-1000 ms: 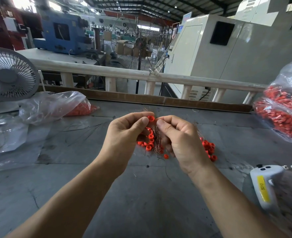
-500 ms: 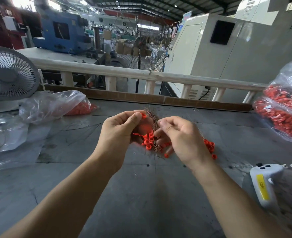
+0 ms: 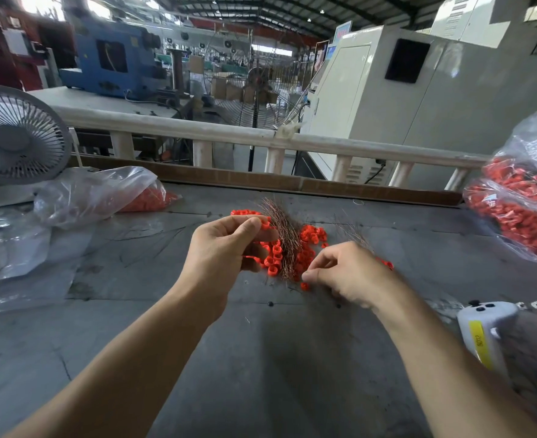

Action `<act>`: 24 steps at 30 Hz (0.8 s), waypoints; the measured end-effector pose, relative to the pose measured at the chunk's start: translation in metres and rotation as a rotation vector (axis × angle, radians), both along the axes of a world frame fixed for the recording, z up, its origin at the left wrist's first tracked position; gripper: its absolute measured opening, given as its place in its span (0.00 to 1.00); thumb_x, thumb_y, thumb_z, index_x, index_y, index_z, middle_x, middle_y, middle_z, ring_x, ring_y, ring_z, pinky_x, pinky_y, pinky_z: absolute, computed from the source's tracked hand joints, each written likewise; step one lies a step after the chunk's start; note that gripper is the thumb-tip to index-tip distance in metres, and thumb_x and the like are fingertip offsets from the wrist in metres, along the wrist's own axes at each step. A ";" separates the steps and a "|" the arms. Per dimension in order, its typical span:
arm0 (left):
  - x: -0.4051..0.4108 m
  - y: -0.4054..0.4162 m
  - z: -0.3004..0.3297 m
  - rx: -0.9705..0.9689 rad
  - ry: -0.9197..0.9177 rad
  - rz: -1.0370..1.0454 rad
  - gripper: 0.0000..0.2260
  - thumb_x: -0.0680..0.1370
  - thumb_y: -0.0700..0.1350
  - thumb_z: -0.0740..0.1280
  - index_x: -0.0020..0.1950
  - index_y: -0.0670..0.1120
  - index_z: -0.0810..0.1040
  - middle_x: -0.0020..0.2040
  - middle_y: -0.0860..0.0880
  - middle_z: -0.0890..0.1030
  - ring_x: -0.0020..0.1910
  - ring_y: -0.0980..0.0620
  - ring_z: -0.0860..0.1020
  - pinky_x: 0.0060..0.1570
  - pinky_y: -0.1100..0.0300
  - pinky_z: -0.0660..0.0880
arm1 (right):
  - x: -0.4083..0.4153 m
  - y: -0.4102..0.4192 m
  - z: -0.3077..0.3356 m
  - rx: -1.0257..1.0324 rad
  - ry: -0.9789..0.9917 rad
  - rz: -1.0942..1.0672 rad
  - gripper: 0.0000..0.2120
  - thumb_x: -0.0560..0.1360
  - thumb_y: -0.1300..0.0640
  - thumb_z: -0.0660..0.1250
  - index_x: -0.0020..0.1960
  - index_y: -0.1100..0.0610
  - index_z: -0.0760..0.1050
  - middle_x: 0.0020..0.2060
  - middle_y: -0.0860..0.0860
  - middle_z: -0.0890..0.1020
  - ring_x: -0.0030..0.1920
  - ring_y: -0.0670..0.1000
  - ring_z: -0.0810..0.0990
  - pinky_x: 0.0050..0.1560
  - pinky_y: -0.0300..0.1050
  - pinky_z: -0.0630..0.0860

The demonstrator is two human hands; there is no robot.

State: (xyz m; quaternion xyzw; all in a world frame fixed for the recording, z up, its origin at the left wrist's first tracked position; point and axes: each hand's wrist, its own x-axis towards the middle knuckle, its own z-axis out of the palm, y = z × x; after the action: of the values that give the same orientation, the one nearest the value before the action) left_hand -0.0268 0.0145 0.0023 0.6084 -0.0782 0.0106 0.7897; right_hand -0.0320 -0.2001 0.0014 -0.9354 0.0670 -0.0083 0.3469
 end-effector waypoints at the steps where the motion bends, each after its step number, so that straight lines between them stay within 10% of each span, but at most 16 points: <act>1: 0.000 0.000 0.000 0.002 0.001 -0.001 0.07 0.83 0.42 0.67 0.52 0.42 0.85 0.46 0.43 0.87 0.35 0.52 0.80 0.32 0.61 0.77 | -0.001 0.003 0.000 0.002 0.017 0.021 0.08 0.70 0.52 0.81 0.36 0.51 0.84 0.26 0.46 0.82 0.26 0.47 0.76 0.32 0.44 0.73; 24: -0.005 -0.001 0.004 0.028 0.031 0.002 0.07 0.83 0.41 0.67 0.50 0.43 0.85 0.45 0.43 0.87 0.35 0.51 0.80 0.31 0.62 0.77 | -0.010 0.015 0.009 -0.301 0.014 0.087 0.06 0.74 0.45 0.76 0.42 0.45 0.81 0.38 0.41 0.83 0.41 0.41 0.80 0.37 0.41 0.73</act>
State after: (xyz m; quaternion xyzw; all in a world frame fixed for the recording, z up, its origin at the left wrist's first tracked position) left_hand -0.0317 0.0136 0.0065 0.6195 -0.0656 0.0011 0.7823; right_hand -0.0416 -0.1849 0.0101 -0.9789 0.0266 0.0033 0.2026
